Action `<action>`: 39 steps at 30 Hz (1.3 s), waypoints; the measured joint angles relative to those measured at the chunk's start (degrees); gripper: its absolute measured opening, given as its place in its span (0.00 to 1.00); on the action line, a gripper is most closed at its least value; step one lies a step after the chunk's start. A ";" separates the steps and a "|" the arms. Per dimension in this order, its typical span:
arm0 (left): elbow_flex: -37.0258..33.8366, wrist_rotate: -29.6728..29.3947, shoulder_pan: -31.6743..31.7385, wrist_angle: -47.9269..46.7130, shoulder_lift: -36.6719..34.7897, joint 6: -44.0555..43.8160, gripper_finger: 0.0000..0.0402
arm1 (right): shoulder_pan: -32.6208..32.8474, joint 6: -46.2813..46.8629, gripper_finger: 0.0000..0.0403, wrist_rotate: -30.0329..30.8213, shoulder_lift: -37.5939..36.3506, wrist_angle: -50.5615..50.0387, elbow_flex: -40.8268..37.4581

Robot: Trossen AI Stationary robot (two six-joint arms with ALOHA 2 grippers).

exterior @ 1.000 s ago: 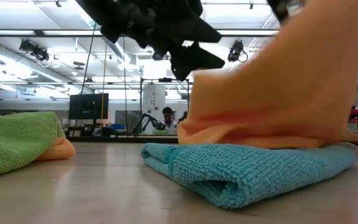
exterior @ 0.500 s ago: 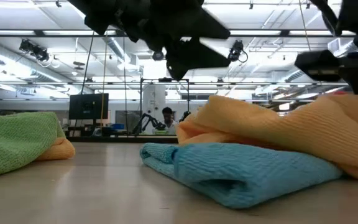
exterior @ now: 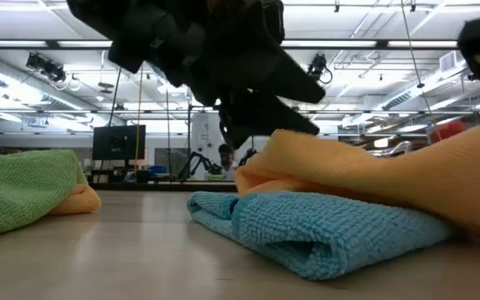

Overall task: Fold microfiber towels
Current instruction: Fold the right yellow towel

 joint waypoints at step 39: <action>4.47 -5.31 1.20 4.41 3.95 0.51 0.59 | 1.69 18.19 0.02 0.98 2.47 1.74 -0.07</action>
